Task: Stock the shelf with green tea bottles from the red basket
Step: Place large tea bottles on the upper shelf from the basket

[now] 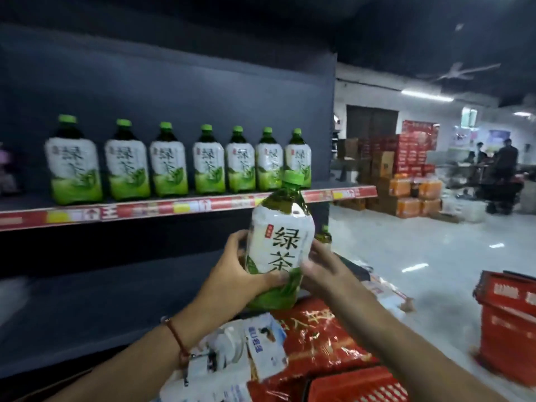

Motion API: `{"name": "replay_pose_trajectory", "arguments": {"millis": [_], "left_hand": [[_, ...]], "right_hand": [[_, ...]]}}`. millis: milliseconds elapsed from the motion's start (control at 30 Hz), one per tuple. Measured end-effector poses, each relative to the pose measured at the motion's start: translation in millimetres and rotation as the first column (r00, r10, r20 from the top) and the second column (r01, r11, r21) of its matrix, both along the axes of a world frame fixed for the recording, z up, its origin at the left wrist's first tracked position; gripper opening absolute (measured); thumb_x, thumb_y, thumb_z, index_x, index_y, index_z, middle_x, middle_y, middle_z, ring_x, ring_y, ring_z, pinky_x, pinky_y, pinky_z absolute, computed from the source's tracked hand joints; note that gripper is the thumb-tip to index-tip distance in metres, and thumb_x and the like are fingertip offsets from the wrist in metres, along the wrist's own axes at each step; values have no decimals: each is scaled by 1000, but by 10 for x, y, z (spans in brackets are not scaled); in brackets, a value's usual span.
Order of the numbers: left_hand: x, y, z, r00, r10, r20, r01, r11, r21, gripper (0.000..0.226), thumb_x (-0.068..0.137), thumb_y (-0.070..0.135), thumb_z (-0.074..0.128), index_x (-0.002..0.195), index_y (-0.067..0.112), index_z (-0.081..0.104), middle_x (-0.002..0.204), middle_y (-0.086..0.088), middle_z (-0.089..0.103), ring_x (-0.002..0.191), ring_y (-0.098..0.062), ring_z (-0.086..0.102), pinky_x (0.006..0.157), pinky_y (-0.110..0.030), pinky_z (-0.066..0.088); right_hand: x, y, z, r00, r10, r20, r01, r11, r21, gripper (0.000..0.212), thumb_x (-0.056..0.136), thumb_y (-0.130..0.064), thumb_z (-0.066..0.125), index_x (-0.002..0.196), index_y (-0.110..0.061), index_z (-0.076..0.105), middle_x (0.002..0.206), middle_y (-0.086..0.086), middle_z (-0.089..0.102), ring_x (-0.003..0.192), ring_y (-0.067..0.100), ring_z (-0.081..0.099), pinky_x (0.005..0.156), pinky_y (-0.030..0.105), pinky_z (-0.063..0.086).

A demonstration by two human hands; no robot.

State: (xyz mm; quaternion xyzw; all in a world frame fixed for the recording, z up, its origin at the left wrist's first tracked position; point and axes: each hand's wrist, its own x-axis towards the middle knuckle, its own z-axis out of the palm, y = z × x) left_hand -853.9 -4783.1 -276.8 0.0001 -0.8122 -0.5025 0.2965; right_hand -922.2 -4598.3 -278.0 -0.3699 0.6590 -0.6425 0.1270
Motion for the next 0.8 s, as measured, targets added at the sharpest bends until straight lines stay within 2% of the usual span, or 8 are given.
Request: {"name": "replay_pose_trajectory", "arguments": {"millis": [67,133,233,333,533,600,733,800], "left_hand": [[149,-154,112,998,61,-14,-60,997,53,79,57,40,94,116,44,42,104,17,65,86,17,62,66,-8,49],[345,-335,182,993,113,-20,-111,990,91,92,48,46,93,125,42,42,106,12,69,89,10,66,71,-14,53],[683,-665,258,983,184,-11,-183,980,83,85,64,33,93,130,38,40,112,10,68,95,7,67,77,-17,55],[977,-1103,355,964,264,-18,-262,962,73,80,60,42,92,123,45,43,116,9,68,100,-1,69,85,-25,57],[1482,-2096,748,910,413,-24,-412,902,-128,52,73,36,86,120,32,63,106,20,74,98,3,69,82,-18,56],[1571,-2465,873,895,444,-27,-443,882,-161,44,75,34,84,115,30,67,100,25,74,94,5,69,79,-15,55],[1607,-3240,1072,829,552,-85,-559,821,-116,40,76,30,85,113,30,69,91,23,73,84,14,65,65,-2,45],[1566,-3601,1146,794,594,-128,-605,793,-73,39,78,25,84,114,23,70,93,20,72,79,15,65,63,-2,45]], "right_hand": [[151,-219,51,991,47,-129,-43,998,34,74,69,-54,81,124,-69,33,124,-37,56,114,-12,55,95,17,48],[224,-485,47,975,80,-210,-79,997,12,82,74,-35,85,127,-65,31,127,-35,55,116,-15,52,90,9,47],[291,-996,90,957,58,-285,-70,997,-31,80,78,-29,83,132,-62,36,131,-27,55,119,-8,52,97,18,46],[405,-1584,188,937,120,-327,-140,989,-40,71,83,-25,79,139,-51,44,125,-21,64,116,-2,58,96,23,50],[693,-2858,437,920,150,-361,-203,973,-113,67,83,-17,77,139,-42,50,123,-16,65,113,2,60,94,29,54],[775,-3268,581,915,163,-369,-220,968,-118,67,83,-16,77,138,-44,51,119,-20,67,110,-3,60,93,24,53],[921,-4056,906,927,196,-321,-246,961,-123,72,84,-11,76,143,-38,44,113,-22,64,98,-5,59,84,9,48],[942,-4460,1040,940,201,-277,-246,959,-138,73,84,-8,75,144,-35,43,104,-28,61,97,-4,59,88,14,48]]}}
